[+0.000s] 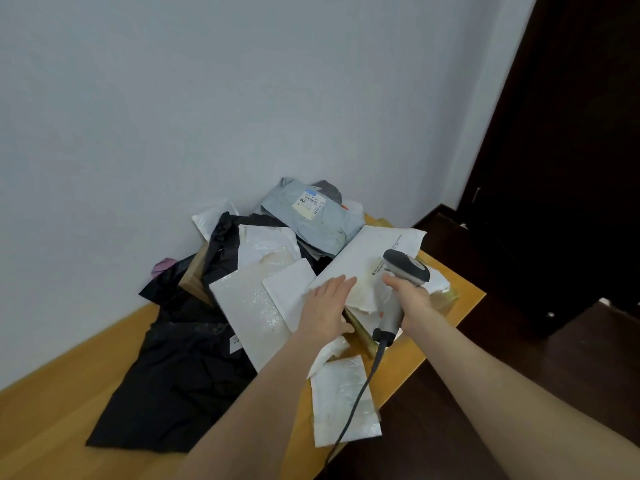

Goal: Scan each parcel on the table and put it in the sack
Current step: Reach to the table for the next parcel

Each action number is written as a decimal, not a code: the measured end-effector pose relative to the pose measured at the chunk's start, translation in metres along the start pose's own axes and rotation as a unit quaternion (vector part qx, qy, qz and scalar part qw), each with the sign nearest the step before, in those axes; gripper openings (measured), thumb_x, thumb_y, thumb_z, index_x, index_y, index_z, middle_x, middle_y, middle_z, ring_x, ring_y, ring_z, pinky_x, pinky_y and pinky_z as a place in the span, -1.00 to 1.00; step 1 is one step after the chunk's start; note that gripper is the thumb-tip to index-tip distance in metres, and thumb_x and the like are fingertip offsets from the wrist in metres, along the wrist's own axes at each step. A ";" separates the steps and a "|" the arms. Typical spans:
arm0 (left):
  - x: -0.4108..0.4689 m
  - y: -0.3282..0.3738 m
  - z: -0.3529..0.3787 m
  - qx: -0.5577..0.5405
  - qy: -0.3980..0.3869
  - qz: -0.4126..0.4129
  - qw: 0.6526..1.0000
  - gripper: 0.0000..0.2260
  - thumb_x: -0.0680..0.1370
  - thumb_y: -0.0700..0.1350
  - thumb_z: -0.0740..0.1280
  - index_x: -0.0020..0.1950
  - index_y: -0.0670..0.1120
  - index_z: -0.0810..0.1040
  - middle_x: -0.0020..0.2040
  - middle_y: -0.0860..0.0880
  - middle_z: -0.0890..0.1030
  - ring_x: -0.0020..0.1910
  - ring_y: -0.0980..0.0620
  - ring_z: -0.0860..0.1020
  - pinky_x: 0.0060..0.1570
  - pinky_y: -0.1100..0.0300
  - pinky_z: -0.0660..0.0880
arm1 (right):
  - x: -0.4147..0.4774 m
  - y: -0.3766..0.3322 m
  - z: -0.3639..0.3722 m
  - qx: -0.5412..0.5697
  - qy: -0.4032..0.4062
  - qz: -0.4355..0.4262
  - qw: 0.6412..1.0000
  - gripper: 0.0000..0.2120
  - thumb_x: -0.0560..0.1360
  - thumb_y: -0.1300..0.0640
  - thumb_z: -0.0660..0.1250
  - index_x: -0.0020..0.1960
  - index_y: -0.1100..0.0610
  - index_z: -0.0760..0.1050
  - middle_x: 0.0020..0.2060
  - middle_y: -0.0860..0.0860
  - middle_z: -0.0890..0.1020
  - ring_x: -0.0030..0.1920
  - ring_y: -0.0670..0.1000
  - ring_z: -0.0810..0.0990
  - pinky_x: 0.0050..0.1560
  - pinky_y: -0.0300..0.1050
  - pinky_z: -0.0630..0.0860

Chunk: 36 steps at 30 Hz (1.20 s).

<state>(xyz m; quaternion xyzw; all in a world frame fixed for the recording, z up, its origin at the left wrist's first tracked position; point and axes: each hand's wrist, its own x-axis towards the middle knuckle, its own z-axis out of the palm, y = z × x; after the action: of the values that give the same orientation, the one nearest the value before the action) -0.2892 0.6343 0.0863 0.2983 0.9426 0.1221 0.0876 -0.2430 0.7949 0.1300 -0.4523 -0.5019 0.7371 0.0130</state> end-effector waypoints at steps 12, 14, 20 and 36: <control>0.021 0.012 0.000 0.037 0.179 0.039 0.982 -0.88 0.58 -0.09 0.26 0.04 -0.08 0.55 0.06 -0.02 0.54 -0.03 -0.05 0.53 -0.31 0.15 0.33 | 0.006 0.003 0.000 0.070 -0.090 0.007 0.993 -0.85 0.47 0.19 0.45 0.01 0.18 0.57 -0.13 0.13 0.68 -0.20 0.11 0.65 -0.26 -0.08 0.59; 0.028 0.011 -0.023 -0.009 0.222 -0.015 0.975 -0.90 0.59 -0.10 0.25 0.02 -0.07 0.54 0.03 0.00 0.54 -0.10 -0.05 0.53 -0.30 0.12 0.39 | 0.004 -0.001 0.003 0.084 -0.073 -0.026 0.993 -0.89 0.47 0.21 0.44 -0.03 0.15 0.56 -0.09 0.12 0.67 -0.12 0.11 0.66 -0.21 -0.08 0.59; 0.038 -0.017 -0.121 -0.239 0.363 -0.192 0.880 -0.86 0.58 -0.05 0.30 -0.13 -0.02 0.40 -0.26 0.11 0.52 -0.24 0.00 0.50 -0.24 0.16 0.34 | -0.015 -0.023 0.020 0.073 -0.067 -0.059 0.993 -0.80 0.48 0.21 0.43 0.07 0.20 0.52 -0.07 0.11 0.62 -0.07 0.10 0.64 -0.12 -0.05 0.59; -0.187 -0.236 -0.168 -0.453 0.379 -0.437 0.678 -0.81 0.60 -0.17 0.26 -0.20 -0.11 0.36 -0.28 -0.07 0.37 -0.36 0.00 0.33 -0.42 0.15 0.28 | -0.083 0.046 0.167 -0.076 -0.197 -0.079 0.974 -0.53 0.41 0.19 0.51 0.28 0.26 0.50 0.21 0.15 0.58 0.25 0.18 0.51 0.35 0.14 0.41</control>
<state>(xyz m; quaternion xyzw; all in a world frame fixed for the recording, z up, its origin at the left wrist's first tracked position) -0.3061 0.3080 0.1972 -0.2958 0.7473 0.5849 -0.1090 -0.2880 0.6111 0.1644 -0.2574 -0.5831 0.7680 -0.0624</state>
